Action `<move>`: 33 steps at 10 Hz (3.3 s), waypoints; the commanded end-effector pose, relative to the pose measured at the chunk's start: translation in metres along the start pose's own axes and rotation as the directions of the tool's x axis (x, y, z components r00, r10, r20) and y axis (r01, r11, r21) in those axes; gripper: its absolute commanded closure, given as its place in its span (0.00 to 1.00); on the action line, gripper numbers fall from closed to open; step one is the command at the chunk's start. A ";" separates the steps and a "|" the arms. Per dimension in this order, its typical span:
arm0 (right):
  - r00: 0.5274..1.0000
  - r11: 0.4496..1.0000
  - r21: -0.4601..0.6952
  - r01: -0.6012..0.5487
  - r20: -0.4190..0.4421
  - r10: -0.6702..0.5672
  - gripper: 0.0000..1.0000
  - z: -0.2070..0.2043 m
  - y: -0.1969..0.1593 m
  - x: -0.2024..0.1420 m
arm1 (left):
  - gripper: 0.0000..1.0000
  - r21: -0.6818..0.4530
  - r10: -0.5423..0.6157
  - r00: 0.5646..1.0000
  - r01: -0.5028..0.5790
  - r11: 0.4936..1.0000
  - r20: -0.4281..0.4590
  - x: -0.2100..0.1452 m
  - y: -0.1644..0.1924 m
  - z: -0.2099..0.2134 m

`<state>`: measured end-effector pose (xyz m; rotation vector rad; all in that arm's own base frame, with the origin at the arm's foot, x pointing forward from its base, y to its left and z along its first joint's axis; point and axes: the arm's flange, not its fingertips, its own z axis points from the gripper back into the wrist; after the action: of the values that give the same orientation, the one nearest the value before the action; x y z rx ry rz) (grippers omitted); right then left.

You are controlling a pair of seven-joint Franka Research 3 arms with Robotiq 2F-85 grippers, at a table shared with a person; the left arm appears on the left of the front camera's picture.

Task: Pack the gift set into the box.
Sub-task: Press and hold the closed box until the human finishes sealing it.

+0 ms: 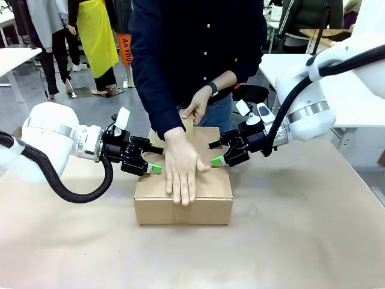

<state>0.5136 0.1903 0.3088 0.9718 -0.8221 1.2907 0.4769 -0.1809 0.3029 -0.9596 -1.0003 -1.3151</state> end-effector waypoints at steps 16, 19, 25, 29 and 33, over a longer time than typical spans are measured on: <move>1.000 1.000 0.003 0.003 -0.001 -0.003 0.00 -0.002 -0.001 -0.002 | 0.00 -0.004 -0.010 1.000 0.010 1.000 0.000 -0.003 -0.004 0.000; 1.000 1.000 0.003 0.003 -0.001 -0.003 0.00 -0.002 -0.001 -0.002 | 0.00 -0.004 -0.010 1.000 0.010 1.000 0.000 -0.003 -0.004 0.000; 1.000 1.000 0.003 0.003 -0.001 -0.003 0.00 -0.002 -0.001 -0.002 | 0.00 -0.004 -0.010 1.000 0.010 1.000 0.000 -0.003 -0.004 0.000; 0.965 0.983 -0.147 -0.110 0.222 0.141 0.00 0.089 0.057 0.035 | 0.00 -0.023 -0.064 0.964 0.072 0.997 0.258 0.033 -0.047 0.108; 0.811 0.863 -0.505 -0.006 0.503 0.299 0.00 0.227 0.127 -0.028 | 0.00 0.159 -0.125 0.756 0.028 0.987 0.643 -0.044 -0.085 0.257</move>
<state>0.3997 -0.0143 0.4135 0.9445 -1.5421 0.8966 0.3706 0.0558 0.3736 -1.3003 -1.5745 -1.0165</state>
